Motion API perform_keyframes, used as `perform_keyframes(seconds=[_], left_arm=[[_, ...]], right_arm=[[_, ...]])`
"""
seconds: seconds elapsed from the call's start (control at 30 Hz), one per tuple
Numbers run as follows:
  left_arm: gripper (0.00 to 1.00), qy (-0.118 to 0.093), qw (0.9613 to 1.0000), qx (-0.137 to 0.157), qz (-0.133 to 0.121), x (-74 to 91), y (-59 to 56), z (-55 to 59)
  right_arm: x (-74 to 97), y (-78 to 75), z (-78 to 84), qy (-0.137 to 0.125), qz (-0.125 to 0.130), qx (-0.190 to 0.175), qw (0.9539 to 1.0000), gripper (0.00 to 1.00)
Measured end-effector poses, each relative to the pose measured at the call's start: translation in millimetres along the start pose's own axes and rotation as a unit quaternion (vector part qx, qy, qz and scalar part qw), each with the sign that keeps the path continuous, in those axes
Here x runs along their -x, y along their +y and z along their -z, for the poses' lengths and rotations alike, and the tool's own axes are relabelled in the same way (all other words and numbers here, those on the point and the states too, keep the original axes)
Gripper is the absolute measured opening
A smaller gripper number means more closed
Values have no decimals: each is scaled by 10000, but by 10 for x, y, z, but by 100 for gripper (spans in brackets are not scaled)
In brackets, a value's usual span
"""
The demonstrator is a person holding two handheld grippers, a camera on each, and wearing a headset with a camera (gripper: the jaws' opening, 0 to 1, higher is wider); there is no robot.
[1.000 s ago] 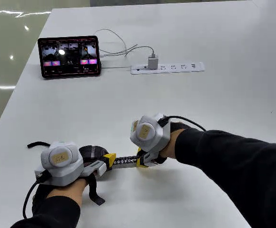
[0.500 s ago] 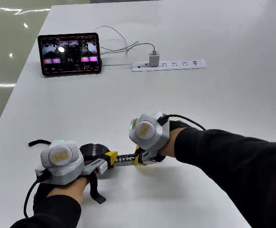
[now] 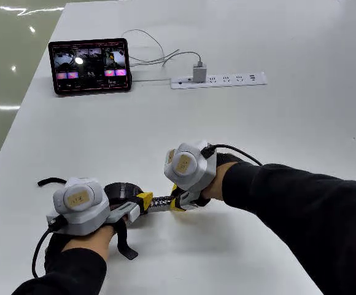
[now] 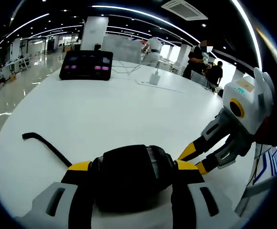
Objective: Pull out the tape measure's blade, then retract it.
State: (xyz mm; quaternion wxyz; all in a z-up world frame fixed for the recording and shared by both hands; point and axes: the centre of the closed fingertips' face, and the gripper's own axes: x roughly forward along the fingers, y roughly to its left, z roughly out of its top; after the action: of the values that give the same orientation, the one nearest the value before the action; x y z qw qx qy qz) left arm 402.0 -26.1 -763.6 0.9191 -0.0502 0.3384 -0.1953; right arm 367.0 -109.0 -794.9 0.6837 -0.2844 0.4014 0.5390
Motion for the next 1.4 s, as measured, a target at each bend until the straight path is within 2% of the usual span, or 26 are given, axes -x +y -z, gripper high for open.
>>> perform_keyframes(seconds=[0.53, 0.73, 1.4], left_arm=[[61, -23, 10000, 32, 15, -2, -1, -2], [61, -30, 10000, 46, 59, 8, -2, -4], [61, -39, 9999, 90, 60, 12, -1, -3]], right_arm=[[-37, 19, -62, -73, -31, -80, 9999, 9], [-66, 31, -109, -240, -54, -175, 9995, 9], [-123, 38, -216, -406, -101, -217, 9989, 9]])
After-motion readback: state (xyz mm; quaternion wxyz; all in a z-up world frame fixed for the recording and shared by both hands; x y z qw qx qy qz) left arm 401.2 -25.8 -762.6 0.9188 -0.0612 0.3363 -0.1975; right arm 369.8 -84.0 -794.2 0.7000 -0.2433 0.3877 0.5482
